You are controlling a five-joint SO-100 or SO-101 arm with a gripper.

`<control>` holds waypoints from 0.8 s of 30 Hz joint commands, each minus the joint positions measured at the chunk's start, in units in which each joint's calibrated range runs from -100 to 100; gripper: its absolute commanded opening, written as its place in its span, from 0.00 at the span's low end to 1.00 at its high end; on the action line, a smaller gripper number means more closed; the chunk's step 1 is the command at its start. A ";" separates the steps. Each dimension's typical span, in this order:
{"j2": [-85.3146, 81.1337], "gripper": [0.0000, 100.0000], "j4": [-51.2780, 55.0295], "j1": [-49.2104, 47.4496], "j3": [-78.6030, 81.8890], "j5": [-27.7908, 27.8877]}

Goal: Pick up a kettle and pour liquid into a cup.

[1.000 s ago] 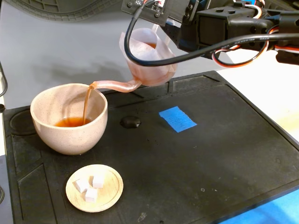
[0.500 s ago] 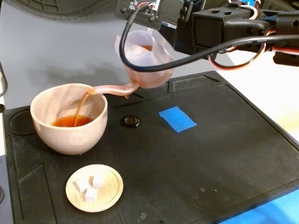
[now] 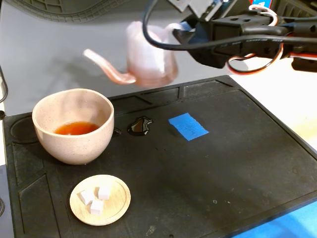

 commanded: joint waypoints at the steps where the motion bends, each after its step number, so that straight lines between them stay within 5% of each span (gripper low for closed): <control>1: -5.42 0.01 -0.21 1.28 2.27 -0.35; 13: -11.65 0.00 -1.24 4.71 18.88 -2.50; 16: -9.26 0.00 -10.15 4.71 23.69 -2.50; 24: -1.83 0.00 -11.27 4.63 18.61 -0.19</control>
